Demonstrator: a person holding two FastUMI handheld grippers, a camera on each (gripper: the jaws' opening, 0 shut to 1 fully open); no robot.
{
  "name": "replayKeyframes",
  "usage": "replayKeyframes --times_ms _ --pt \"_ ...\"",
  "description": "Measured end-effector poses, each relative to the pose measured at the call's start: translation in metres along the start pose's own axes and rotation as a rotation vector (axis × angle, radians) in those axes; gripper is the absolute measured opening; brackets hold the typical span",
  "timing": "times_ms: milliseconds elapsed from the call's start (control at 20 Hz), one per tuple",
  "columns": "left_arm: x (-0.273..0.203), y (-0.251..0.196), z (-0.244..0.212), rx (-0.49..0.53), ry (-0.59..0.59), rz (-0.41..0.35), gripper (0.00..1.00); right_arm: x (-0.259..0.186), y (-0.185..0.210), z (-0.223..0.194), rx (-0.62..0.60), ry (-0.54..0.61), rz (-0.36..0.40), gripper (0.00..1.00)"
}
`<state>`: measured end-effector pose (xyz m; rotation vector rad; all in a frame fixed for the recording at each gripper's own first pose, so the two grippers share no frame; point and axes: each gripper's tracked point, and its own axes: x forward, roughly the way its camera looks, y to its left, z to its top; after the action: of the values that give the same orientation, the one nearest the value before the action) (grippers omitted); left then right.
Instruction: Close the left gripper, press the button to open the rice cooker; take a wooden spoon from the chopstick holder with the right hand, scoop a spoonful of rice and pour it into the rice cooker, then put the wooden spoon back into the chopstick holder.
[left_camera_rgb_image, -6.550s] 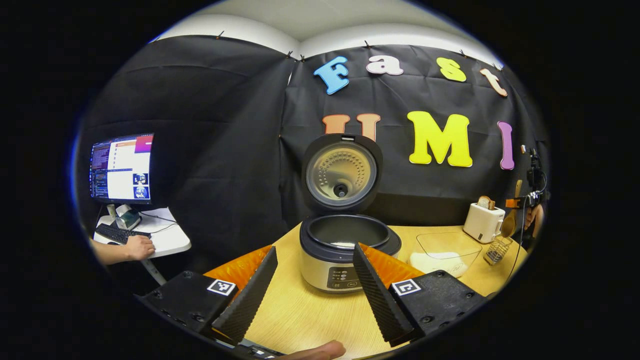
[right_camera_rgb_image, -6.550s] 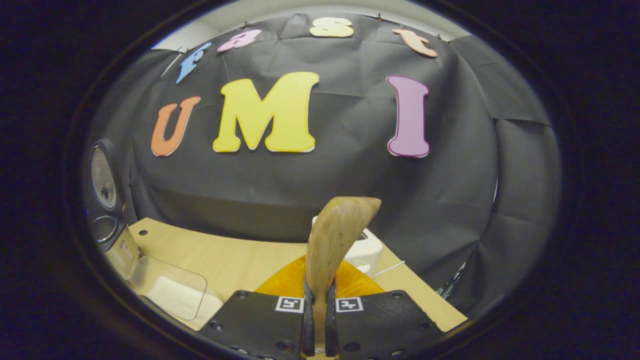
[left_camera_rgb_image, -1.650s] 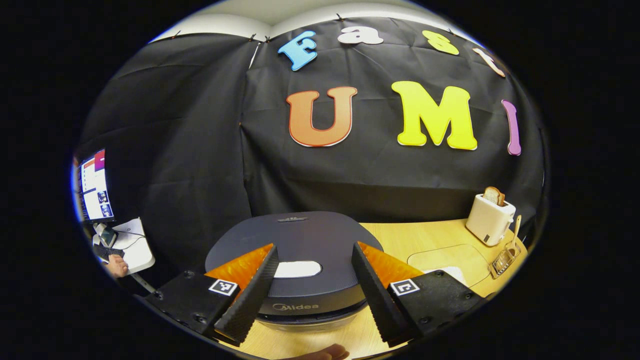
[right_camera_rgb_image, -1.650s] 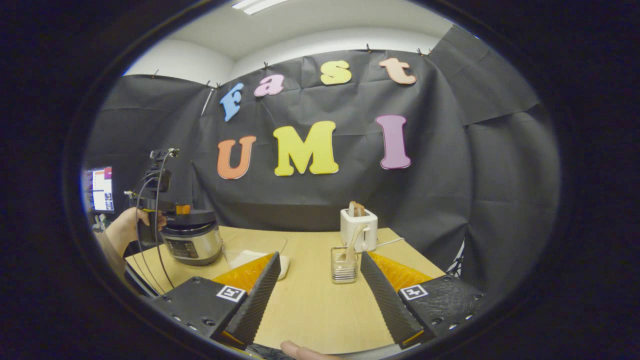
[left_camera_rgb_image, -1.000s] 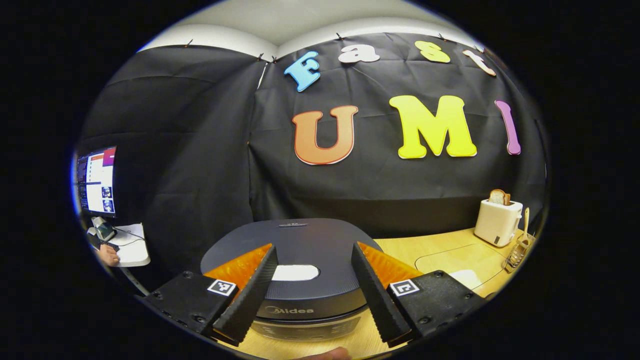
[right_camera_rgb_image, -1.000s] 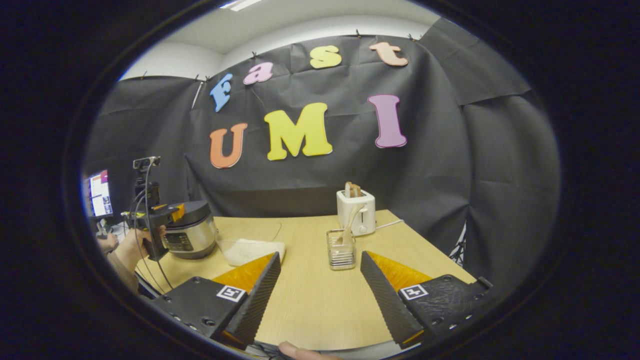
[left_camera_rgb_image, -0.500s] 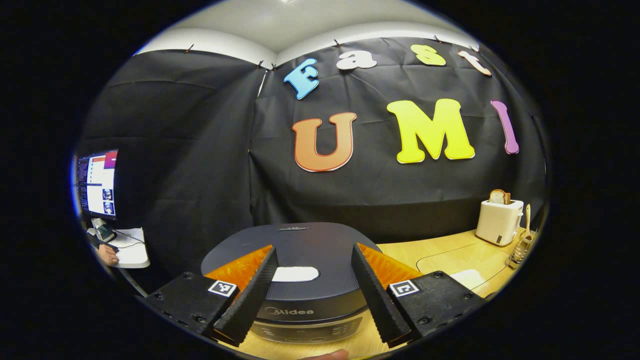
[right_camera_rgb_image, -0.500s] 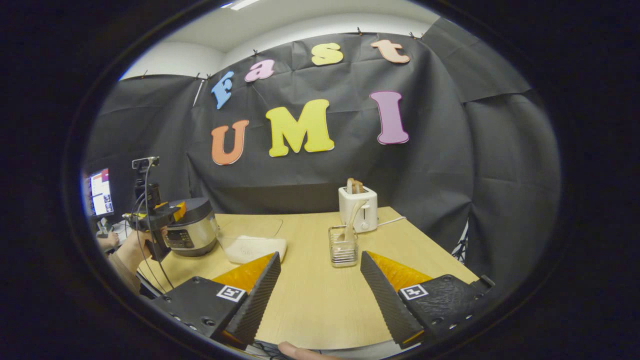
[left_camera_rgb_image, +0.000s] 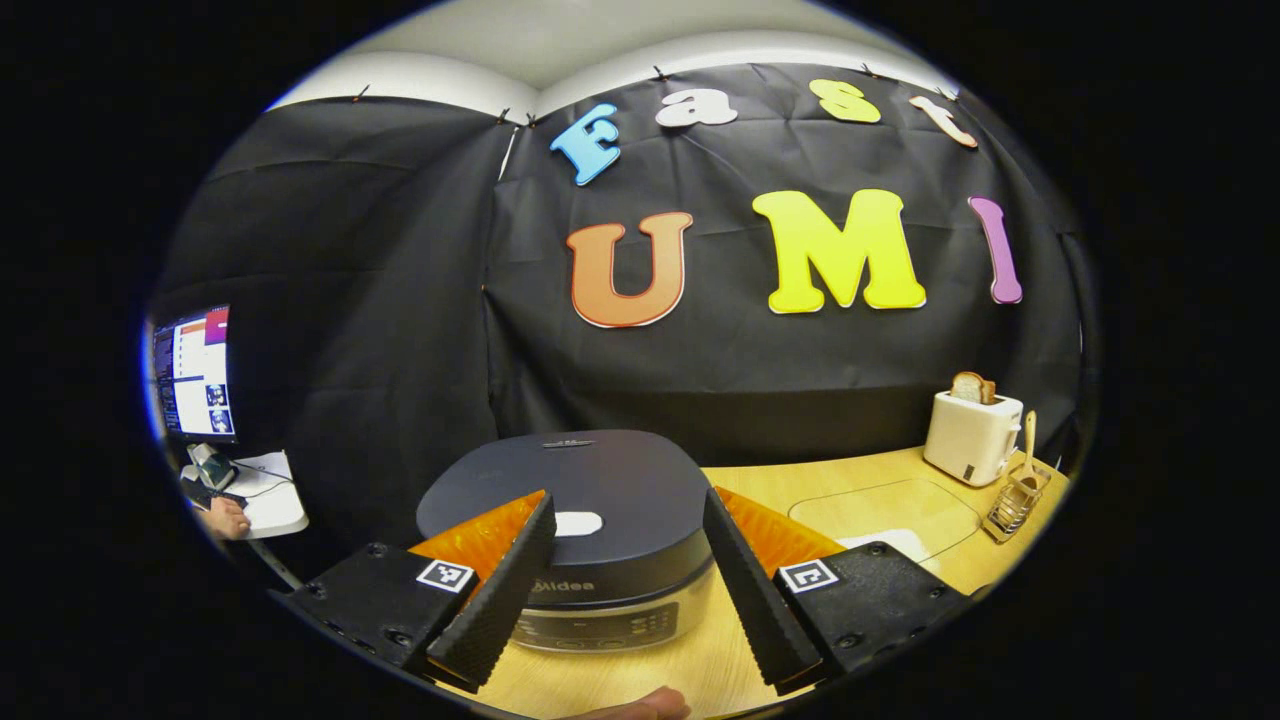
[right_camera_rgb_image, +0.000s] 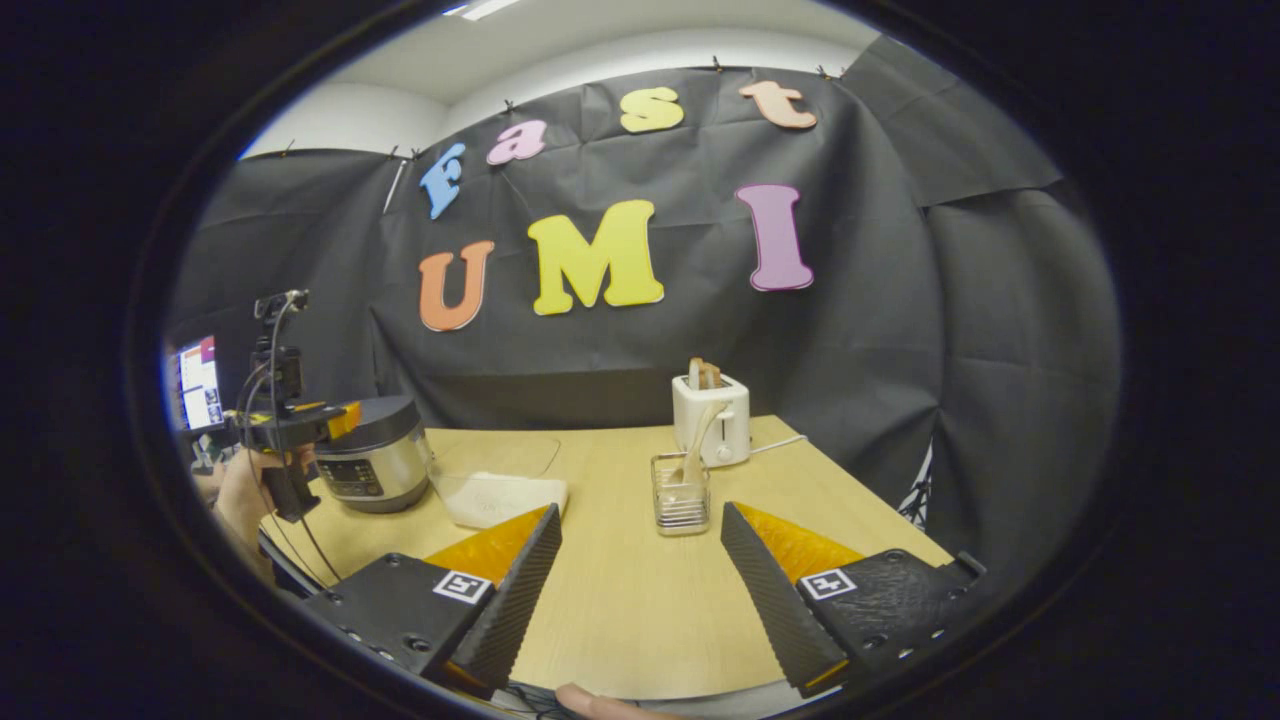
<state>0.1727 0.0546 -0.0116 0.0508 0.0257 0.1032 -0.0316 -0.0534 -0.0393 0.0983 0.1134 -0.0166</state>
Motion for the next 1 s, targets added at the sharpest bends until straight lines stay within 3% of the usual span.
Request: replayKeyframes --times_ms 200,250,300,350,450,550,1000 --pt "-0.046 -0.023 0.011 0.034 -0.033 -0.045 0.95 -0.003 -0.003 0.006 -0.008 -0.029 -0.020 0.93" --pt "-0.057 -0.027 0.012 0.046 -0.036 -0.056 0.95 -0.003 -0.001 0.006 -0.009 -0.032 -0.018 0.96" --pt "-0.068 -0.030 0.012 0.061 -0.045 -0.064 0.95 -0.003 0.001 0.007 -0.011 -0.036 -0.014 0.92" --pt "-0.079 -0.032 0.011 0.068 -0.047 -0.068 0.96 -0.003 0.003 0.006 -0.016 -0.039 -0.010 0.95" --pt "-0.098 -0.037 0.007 0.059 -0.052 -0.081 0.96 -0.001 0.005 0.006 -0.023 -0.045 -0.010 0.92" --pt "-0.112 -0.043 0.003 0.028 -0.052 -0.103 0.94 0.001 0.006 0.003 -0.034 -0.044 -0.012 0.95" --pt "-0.134 -0.033 -0.010 -0.013 -0.057 -0.106 0.96 0.006 0.013 0.002 -0.034 -0.053 0.000 0.96"
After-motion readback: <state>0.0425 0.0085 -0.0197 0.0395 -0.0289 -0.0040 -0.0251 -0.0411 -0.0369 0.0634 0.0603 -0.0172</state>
